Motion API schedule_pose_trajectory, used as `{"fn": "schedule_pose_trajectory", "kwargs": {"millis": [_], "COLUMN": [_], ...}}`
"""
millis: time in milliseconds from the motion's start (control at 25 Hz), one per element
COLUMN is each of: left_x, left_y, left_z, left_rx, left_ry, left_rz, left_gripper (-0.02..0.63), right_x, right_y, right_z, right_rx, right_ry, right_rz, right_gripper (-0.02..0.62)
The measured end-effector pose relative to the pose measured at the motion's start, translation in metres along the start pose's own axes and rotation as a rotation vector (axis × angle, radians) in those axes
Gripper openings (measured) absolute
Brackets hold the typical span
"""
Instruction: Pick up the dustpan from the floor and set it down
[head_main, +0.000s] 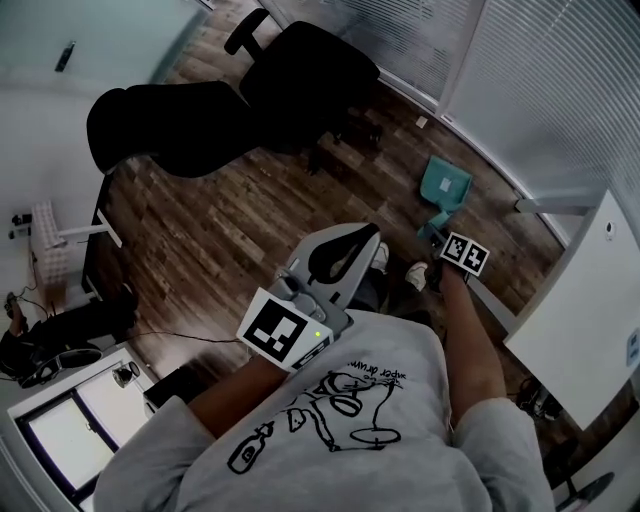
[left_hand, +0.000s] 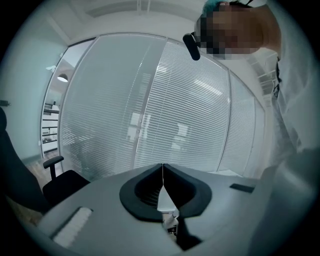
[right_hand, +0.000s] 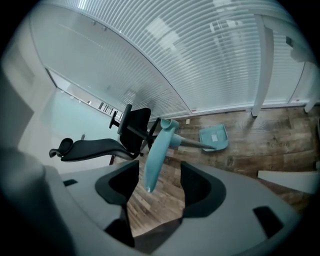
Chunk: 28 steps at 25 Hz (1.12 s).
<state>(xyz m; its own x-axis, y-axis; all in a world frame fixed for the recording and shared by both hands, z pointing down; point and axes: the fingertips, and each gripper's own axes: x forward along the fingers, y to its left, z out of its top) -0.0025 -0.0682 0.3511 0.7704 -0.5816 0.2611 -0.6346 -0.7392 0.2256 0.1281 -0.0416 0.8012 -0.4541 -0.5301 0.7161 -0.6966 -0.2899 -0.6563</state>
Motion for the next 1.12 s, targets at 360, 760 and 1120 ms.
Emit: {"fn": "schedule_pose_trajectory", "kwargs": {"millis": [360,760,1120], "left_x": [-0.007,-0.015,-0.017], "left_y": [0.004,0.005,0.005], "left_z": [-0.012,-0.021,-0.022], "left_rx": [-0.014,-0.021,-0.025], "left_ry": [0.034,0.06,0.05], "left_rz": [0.013,0.027,0.036], "left_gripper": [0.003,0.003,0.003], "right_x": [0.015,0.026,0.022], "right_y": [-0.002,0.003,0.013], "right_z": [0.0,0.004,0.015], "right_rx": [0.084,0.159,0.14], "right_ry": [-0.032,-0.06,-0.094], "right_rz": [0.057,0.145,0.167], "right_gripper": [0.227,0.224,0.086]}}
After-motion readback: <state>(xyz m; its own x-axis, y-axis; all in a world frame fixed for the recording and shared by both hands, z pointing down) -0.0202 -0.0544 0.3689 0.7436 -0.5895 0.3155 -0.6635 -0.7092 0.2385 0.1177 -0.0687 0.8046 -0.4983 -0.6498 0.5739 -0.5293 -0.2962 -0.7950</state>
